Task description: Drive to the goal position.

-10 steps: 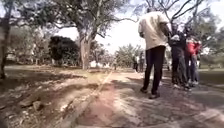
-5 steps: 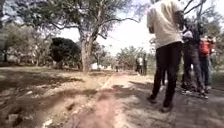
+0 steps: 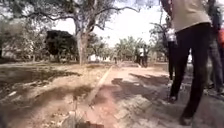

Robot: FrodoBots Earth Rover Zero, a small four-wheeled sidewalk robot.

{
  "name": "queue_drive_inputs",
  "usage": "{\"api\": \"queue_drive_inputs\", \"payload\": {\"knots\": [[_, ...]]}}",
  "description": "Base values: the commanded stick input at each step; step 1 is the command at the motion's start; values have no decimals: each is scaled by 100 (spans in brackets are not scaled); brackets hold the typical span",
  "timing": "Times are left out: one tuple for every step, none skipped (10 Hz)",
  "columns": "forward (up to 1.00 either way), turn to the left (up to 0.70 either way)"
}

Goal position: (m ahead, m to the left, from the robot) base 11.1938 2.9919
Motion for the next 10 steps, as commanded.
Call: {"api": "queue_drive_inputs", "payload": {"knots": [[85,0],[85,0],[85,0],[85,0],[85,-8],[85,-24],[85,-28],[85,-12],[85,0],[85,0]]}}
